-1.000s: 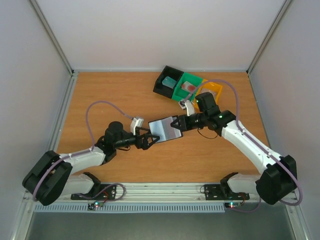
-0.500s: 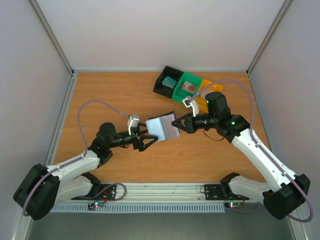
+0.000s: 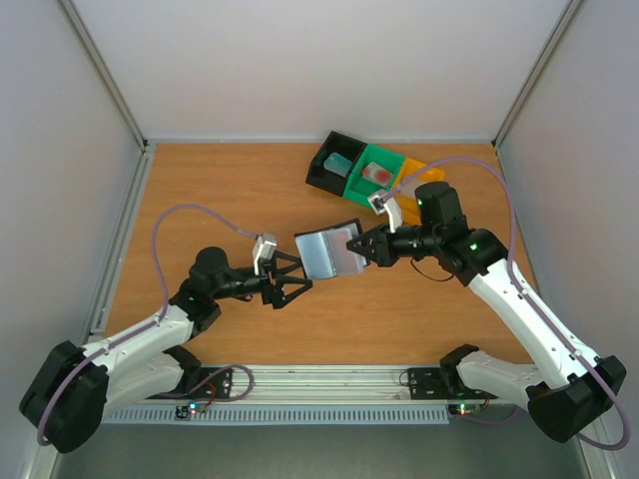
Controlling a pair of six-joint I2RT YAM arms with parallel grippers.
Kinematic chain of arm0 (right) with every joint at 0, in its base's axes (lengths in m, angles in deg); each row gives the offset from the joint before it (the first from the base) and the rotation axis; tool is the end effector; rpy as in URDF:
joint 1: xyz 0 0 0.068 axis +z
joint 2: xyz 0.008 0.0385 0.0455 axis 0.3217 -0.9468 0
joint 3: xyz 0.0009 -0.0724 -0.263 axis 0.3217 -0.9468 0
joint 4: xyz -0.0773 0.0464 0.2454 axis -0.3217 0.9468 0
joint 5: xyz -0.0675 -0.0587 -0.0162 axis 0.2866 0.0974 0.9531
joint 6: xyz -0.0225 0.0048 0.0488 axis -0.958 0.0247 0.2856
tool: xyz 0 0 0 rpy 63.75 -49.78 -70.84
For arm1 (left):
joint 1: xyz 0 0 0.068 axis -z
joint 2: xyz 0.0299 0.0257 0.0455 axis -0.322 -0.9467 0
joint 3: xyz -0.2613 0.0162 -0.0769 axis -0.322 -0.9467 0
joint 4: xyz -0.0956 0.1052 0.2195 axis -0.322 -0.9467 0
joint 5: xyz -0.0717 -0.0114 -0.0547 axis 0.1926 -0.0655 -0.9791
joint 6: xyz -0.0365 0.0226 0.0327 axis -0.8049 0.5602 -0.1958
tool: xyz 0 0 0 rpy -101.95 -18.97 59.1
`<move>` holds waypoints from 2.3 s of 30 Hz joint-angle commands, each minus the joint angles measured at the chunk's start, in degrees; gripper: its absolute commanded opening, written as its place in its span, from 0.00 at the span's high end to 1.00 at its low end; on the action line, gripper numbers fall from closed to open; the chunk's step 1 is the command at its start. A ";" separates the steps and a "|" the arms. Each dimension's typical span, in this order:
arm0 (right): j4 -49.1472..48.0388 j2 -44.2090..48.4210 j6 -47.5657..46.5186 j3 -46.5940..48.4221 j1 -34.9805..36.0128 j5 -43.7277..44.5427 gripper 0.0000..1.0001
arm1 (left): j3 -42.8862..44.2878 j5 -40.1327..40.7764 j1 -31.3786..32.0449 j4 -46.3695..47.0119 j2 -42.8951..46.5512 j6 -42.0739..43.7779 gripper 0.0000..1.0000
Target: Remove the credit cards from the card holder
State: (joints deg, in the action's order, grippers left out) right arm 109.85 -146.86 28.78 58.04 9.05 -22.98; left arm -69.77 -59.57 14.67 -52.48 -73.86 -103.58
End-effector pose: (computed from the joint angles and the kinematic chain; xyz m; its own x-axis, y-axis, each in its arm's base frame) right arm 0.1834 0.1238 0.3499 -0.3017 -0.3672 -0.8799 -0.9294 0.3190 0.1855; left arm 0.1580 -0.1339 0.2242 -0.5379 -0.0731 -0.8398 0.8142 0.2129 -0.5401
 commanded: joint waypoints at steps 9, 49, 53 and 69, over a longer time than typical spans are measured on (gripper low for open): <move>-3.28 3.02 -0.62 0.22 0.03 -5.19 0.99 | 2.36 4.68 0.33 6.63 -2.10 0.15 0.01; -5.21 11.89 -2.81 2.00 -1.47 -15.70 0.59 | -0.95 -2.14 4.20 18.61 12.51 23.57 1.00; -12.70 9.99 2.08 0.92 0.13 -20.59 0.56 | -1.38 -6.68 4.23 15.25 14.71 31.16 1.00; -9.07 6.55 -6.54 0.02 4.26 -21.42 0.50 | 3.87 -2.03 4.20 0.66 16.54 42.20 1.00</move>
State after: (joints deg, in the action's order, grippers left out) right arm 98.09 -139.82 26.24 57.99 13.03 -42.26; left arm -68.88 -63.26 18.80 -54.04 -56.48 -60.09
